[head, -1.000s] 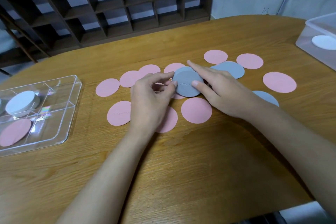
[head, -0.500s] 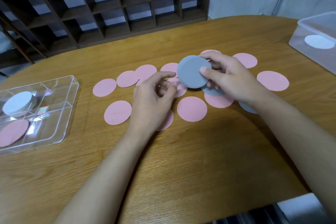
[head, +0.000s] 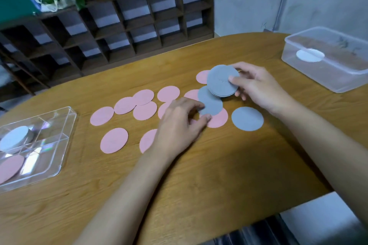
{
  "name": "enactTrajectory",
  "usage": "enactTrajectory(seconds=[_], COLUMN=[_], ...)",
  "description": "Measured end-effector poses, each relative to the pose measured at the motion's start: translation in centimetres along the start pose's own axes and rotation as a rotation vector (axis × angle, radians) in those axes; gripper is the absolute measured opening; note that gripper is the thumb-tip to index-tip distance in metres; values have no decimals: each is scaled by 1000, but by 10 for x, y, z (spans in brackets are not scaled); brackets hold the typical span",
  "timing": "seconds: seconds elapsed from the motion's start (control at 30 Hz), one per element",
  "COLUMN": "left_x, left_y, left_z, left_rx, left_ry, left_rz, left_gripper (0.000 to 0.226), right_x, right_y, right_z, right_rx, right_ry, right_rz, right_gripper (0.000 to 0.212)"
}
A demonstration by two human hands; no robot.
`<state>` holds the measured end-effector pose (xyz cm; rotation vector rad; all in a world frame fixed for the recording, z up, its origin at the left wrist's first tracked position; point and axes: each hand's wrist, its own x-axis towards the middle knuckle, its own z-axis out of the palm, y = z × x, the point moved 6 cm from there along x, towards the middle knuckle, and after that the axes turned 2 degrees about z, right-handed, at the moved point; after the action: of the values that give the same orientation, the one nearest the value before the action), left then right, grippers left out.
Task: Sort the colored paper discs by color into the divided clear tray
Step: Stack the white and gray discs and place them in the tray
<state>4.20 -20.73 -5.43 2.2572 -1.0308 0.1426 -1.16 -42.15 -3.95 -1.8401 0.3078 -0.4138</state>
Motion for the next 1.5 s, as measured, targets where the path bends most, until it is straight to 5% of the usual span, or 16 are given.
enactTrajectory(seconds=[0.2,0.4,0.6,0.9,1.03,1.5], left_x=[19,20,19,19,16,17], left_y=[9,-1,10,-7,-9,-2], left_z=[21,21,9,6,5,5], left_rx=[65,-102,-187,-558,-615,-317], left_ry=[-7,57,149,212,286,309], left_rz=[-140,-159,18,-190,-272,-194], left_gripper=[70,71,49,12,13,44], right_x=[-9,-3,-3,-9,-15,-20], right_y=[19,23,23,14,9,9], right_z=[-20,-16,-11,1,12,27], right_rx=[2,-99,-103,-183,-183,-341], right_ry=[142,152,143,25,-45,-139], right_rz=[-37,-40,-51,-166,-189,-178], right_gripper=[26,26,29,45,45,50])
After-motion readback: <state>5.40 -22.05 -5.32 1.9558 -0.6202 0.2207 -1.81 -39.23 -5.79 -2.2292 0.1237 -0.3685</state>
